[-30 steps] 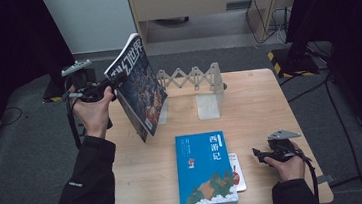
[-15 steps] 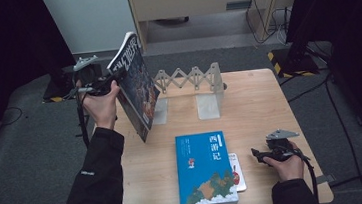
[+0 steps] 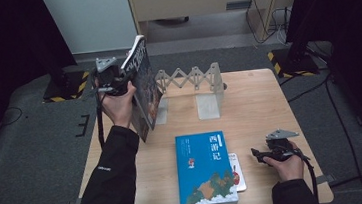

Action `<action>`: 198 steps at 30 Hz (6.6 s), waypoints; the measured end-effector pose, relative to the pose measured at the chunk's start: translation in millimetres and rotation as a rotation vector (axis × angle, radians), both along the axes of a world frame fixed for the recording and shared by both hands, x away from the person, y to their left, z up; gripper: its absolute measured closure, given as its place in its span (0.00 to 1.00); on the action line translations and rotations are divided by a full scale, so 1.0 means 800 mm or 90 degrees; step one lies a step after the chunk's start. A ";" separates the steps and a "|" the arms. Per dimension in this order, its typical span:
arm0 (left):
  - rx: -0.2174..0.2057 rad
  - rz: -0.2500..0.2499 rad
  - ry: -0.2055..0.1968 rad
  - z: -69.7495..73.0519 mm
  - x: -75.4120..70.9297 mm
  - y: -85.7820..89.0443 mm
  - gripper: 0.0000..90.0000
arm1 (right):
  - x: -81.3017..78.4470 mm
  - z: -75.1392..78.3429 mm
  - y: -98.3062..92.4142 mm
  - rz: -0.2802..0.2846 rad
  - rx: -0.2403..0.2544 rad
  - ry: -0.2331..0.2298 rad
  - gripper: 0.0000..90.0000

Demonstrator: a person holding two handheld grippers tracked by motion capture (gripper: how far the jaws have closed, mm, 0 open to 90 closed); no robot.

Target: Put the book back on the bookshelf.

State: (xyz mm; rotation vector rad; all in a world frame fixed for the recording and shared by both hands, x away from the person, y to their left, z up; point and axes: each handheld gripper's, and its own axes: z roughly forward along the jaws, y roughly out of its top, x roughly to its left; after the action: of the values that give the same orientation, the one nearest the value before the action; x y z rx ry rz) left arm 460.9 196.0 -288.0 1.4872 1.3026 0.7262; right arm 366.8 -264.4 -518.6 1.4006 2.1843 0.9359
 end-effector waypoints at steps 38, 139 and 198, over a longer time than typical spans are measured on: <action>0.155 0.018 0.049 -0.051 0.006 -0.026 0.90 | 0.001 -0.001 0.002 0.009 0.002 0.004 0.31; 0.023 -0.099 -0.014 -0.101 -0.078 0.028 0.36 | 0.002 -0.002 0.004 0.014 -0.001 0.018 0.29; -0.017 -0.342 0.221 -0.289 -0.129 -0.046 0.21 | -0.019 0.016 0.081 0.095 0.107 -0.005 0.31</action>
State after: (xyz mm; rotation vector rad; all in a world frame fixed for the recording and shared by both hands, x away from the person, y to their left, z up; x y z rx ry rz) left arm 357.8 159.1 -519.4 1.8886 1.0718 0.1033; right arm 351.3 -199.3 -506.1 1.3179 2.2747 1.2002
